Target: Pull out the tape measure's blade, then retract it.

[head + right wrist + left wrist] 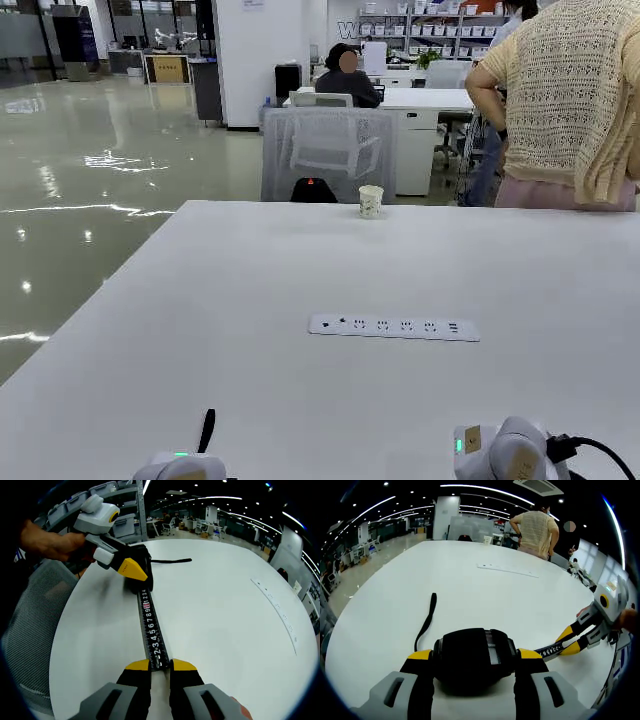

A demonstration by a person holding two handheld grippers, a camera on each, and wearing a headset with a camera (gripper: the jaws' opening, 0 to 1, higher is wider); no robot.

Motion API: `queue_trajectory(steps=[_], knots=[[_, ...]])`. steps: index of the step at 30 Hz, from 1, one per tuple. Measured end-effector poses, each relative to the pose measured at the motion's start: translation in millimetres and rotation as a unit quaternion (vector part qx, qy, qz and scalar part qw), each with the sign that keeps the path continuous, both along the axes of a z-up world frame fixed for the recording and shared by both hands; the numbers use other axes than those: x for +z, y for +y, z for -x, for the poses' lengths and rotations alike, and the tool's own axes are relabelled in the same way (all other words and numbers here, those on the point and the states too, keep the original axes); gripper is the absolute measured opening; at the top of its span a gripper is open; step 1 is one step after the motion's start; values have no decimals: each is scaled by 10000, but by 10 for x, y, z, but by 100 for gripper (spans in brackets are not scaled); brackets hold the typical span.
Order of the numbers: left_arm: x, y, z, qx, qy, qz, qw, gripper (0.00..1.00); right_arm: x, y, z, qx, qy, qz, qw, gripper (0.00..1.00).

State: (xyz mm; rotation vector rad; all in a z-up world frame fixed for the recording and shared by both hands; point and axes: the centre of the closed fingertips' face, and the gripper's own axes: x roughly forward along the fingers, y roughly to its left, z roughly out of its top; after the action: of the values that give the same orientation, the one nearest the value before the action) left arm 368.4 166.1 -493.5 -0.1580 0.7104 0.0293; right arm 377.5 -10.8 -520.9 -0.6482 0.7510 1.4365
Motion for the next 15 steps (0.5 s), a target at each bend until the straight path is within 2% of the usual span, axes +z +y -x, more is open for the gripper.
queue_trajectory(steps=[15], knots=[[-6, 2, -1, 9, -4, 17, 10000, 60, 4, 178, 26, 23, 46, -53, 10000, 10]])
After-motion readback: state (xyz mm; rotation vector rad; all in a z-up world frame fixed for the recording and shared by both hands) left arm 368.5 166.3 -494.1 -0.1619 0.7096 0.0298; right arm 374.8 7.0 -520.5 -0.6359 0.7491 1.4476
